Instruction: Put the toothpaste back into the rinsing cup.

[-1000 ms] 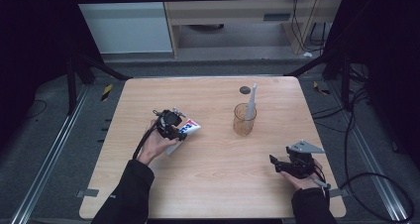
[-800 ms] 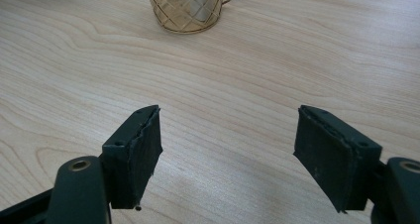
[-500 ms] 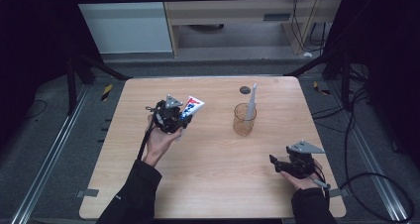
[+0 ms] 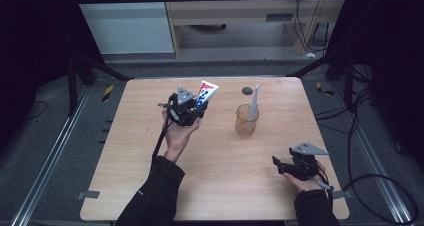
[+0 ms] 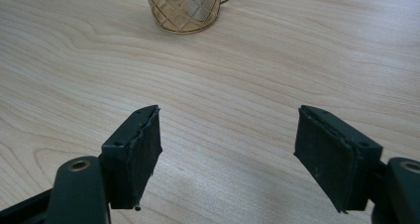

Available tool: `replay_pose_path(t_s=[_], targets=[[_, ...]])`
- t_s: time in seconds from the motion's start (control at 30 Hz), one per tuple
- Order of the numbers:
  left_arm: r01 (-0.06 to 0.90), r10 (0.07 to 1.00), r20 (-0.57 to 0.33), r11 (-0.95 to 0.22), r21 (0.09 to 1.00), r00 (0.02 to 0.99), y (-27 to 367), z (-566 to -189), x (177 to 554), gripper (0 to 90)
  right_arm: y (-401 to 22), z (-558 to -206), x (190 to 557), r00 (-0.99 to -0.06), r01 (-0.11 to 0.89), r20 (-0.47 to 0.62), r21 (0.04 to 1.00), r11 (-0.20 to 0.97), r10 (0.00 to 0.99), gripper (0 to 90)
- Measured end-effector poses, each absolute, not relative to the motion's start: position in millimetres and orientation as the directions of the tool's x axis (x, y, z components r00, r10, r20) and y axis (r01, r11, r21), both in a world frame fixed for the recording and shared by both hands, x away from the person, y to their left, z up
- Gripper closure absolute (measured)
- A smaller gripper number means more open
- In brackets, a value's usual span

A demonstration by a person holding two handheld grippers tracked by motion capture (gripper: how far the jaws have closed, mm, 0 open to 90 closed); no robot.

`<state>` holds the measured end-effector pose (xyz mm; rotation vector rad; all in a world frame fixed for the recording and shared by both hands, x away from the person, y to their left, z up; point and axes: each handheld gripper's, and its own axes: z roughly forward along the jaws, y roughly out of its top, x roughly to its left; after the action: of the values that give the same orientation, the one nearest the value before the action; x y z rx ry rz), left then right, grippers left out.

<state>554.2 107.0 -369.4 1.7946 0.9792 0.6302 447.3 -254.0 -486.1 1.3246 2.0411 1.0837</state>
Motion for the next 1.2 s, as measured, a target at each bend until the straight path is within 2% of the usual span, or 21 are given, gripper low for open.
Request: replay_pose_path(t_s=[0.53, 1.2], targets=[[0.268, 0.857, -0.066, -0.087, 0.959, 0.512, 67.2, -368.3, 568.3, 68.2, -255.3, -486.2, 447.2, -0.417, 0.528, 0.033, 0.822, 0.213, 0.908, 25.9], [0.23, 0.848, -0.122, 0.0, 0.973, 0.516, 24.3, -379.4, 590.3, 68.2, -256.3, -486.4, 446.7, -0.416, 0.534, 0.047, 0.821, 0.202, 0.908, 26.0]])
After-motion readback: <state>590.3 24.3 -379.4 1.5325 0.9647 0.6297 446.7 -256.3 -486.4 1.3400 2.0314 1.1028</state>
